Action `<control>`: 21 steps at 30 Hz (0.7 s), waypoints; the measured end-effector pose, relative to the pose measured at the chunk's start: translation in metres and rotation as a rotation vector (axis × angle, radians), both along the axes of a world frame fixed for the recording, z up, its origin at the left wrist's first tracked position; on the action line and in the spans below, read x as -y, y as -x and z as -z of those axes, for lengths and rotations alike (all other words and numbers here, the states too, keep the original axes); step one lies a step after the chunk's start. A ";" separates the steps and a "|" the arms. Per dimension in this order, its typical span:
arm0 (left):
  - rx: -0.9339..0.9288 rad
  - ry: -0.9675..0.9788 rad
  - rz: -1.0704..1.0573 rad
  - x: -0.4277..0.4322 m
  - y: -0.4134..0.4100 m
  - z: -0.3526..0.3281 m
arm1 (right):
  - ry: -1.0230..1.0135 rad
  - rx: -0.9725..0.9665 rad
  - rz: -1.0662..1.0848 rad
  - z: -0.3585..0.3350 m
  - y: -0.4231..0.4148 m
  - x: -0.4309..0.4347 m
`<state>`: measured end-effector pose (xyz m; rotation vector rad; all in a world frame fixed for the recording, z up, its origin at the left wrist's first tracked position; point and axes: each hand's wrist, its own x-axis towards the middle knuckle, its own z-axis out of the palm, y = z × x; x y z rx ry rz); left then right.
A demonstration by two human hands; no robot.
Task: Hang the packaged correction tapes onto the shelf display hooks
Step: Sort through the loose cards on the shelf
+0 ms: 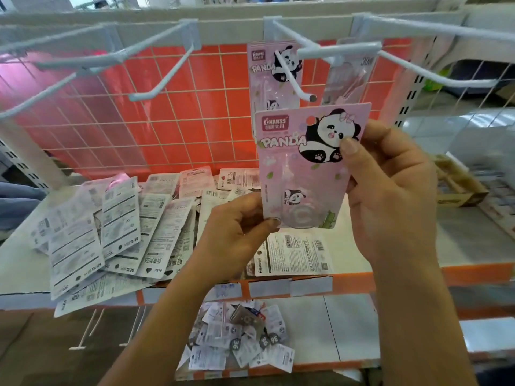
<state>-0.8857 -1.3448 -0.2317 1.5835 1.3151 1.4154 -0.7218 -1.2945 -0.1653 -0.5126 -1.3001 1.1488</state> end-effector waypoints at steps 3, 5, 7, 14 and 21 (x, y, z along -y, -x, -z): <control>0.002 -0.024 -0.005 -0.001 0.001 -0.005 | -0.034 -0.017 0.012 -0.003 0.004 -0.002; 0.003 -0.036 -0.010 -0.002 0.002 -0.007 | -0.047 -0.028 0.014 -0.004 0.006 -0.003; -0.007 -0.051 -0.002 -0.003 0.003 -0.008 | -0.054 -0.033 0.021 -0.004 0.008 -0.004; -0.027 -0.072 0.008 -0.007 0.008 -0.011 | -0.049 -0.053 0.024 -0.003 0.010 -0.007; -0.023 -0.075 0.029 -0.012 0.009 -0.010 | -0.039 -0.071 0.045 -0.003 0.010 -0.014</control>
